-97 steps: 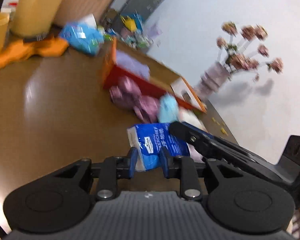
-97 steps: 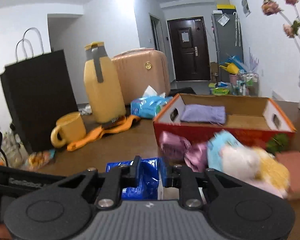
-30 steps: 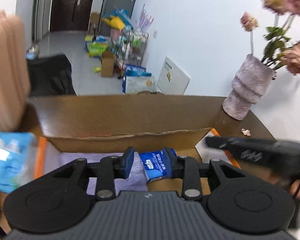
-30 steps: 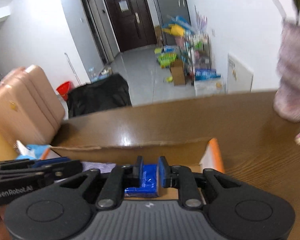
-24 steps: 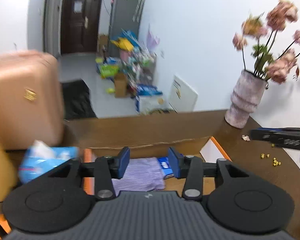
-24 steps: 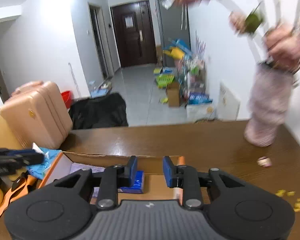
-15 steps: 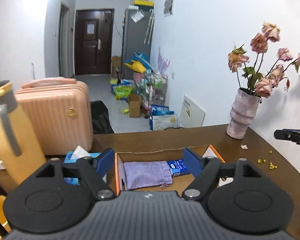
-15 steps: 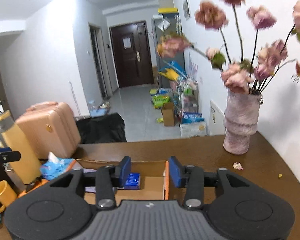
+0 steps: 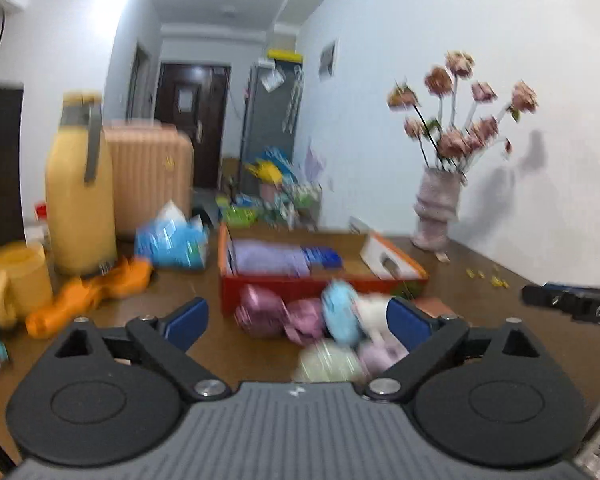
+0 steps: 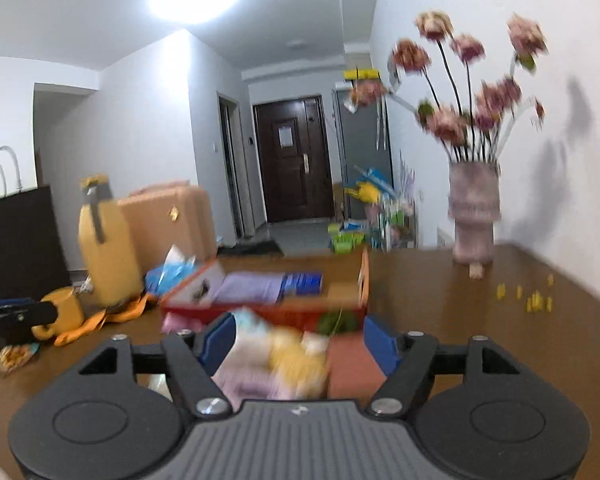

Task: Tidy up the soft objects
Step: 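Grasp the lilac fuzzy headband with both tools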

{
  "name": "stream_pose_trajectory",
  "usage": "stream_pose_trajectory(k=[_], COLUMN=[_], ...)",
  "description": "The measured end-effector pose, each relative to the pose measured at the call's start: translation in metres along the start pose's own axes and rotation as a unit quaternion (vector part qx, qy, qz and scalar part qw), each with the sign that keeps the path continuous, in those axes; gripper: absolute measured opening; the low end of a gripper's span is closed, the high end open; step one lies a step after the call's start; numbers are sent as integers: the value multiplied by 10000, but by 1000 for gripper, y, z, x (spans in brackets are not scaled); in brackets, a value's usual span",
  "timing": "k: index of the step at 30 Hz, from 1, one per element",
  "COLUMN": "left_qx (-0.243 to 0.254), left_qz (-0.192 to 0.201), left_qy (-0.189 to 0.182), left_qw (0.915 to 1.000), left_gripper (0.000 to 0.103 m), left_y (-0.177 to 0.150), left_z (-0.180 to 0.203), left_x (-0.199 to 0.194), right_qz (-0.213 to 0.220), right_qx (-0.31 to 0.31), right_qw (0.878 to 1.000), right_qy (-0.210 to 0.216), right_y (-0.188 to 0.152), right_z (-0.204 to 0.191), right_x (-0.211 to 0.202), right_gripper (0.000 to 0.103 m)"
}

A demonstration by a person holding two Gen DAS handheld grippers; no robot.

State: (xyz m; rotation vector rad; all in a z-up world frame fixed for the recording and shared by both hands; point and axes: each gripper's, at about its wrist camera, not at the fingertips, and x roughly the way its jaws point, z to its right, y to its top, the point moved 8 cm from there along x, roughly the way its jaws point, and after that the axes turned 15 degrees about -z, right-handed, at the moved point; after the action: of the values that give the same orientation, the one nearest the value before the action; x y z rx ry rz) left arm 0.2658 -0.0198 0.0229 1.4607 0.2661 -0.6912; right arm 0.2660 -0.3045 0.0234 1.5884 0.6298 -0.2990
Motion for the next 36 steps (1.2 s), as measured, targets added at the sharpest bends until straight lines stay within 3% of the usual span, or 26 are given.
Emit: stream_pose_trajectory(k=[4,10,12,14,17,21,22,24,26,29,36], left_qx=[269,332,349,303,403,330,337,358,370,182,-244], left_qz=[-389,-275,-467,-801,-1306,-1556,-1533,-1492,-1473,-1743,-1944], left_qy=[-14,-392,-544,-646,-705,-785,-804,-905,-1232,-1883,-1810], left_qw=[9989,9983,9968,9942,9881,9842,9843,9840,9807,9663,9638], left_gripper=[98,97,95,78,62,59,59,59,70,77,77], left_y=[-12,-4,-2,-1,-2,-4,-3,-4,-9,-28,-40], left_z=[10,28,40,52,67,71,70,66,62,59,60], left_x=[8,29,48,72,114,142,142,135,124,110,118], right_qz=[-394,-547,-777,-934,-1031,-1325,-1418,-1394,-1286,-1231,-1319], right_qx=[254,191,286,354,567,990,979,727,261,-365,-1171], right_qw=[9984,9980,9959,9945,9926,9853,9842,9857,9896,9906,9805], right_qy=[329,264,353,322,310,414,417,605,596,464,864], right_y=[-41,-42,-44,-42,-35,-30,-32,-36,-44,-66,-110], right_z=[-9,-5,-3,0,8,19,18,9,-3,-19,-45], right_x=[1,17,35,54,85,129,136,132,120,101,62], right_gripper=[70,70,68,60,49,30,17,11,9,9,7])
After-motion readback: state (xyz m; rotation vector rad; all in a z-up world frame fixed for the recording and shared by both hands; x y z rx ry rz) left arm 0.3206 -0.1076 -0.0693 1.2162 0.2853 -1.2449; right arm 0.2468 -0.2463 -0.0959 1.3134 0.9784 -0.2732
